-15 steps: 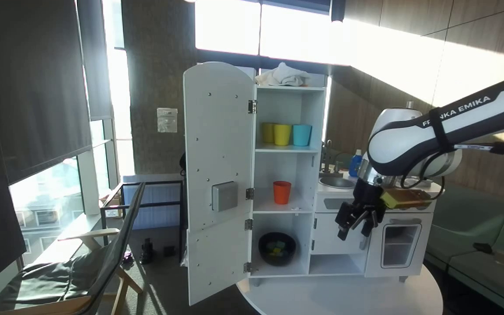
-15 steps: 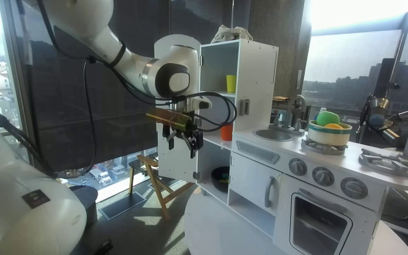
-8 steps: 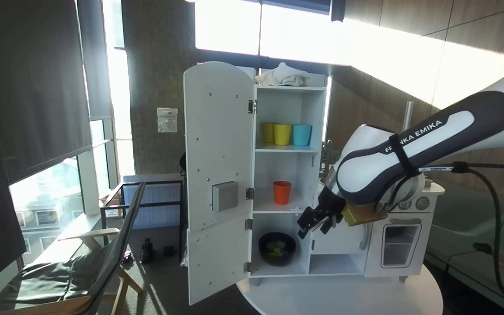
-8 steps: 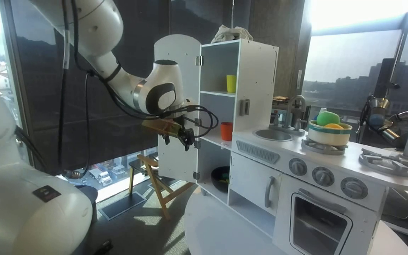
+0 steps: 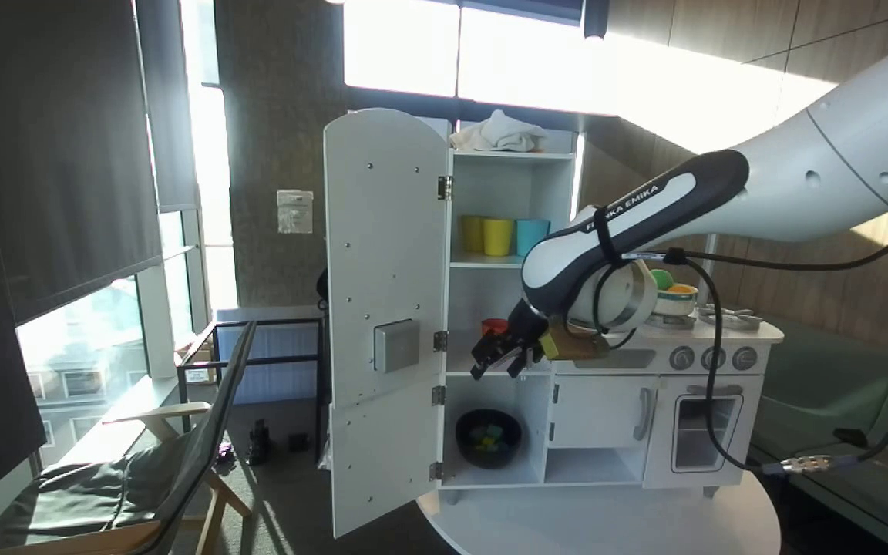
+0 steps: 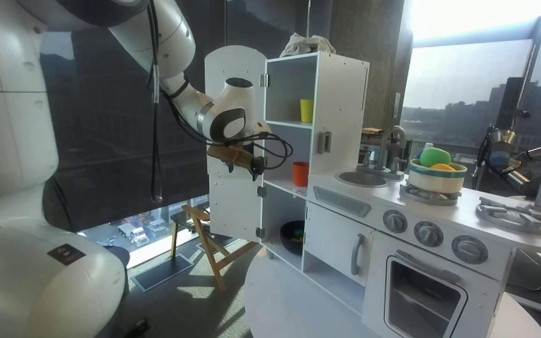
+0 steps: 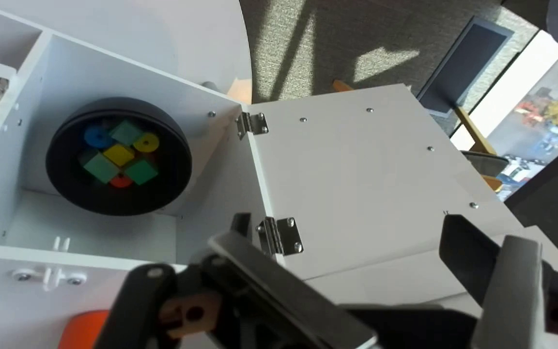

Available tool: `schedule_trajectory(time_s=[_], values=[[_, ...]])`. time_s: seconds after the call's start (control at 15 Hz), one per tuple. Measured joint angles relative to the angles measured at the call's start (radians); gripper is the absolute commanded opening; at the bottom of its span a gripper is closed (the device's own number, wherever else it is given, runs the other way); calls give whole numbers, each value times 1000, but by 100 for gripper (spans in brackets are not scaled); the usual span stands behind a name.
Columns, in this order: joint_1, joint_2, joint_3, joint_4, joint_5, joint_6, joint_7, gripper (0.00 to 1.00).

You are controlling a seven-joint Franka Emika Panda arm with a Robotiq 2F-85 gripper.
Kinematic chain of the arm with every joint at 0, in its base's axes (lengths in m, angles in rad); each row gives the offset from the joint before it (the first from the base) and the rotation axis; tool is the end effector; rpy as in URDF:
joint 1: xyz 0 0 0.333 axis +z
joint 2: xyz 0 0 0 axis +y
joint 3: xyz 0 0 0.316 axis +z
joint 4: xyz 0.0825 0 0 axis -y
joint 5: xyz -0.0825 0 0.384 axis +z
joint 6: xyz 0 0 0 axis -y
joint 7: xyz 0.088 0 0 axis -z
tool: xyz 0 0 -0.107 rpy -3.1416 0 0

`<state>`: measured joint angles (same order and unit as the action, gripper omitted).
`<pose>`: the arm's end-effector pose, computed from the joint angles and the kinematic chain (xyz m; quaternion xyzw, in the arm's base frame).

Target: Move the orange cup to the top compartment of the cabinet

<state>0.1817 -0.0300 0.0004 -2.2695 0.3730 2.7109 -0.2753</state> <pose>0.5441 0.0871 0.4207 -0.9637 -0.0747 -0.2346 0.1038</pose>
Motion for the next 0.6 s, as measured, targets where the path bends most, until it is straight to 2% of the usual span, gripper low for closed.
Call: schedule_trajectory(time_s=[0.4,0.6], values=[[-14,148,8,78,4,256,-3,100],[-14,222,-8,117,-1,336,8,100]])
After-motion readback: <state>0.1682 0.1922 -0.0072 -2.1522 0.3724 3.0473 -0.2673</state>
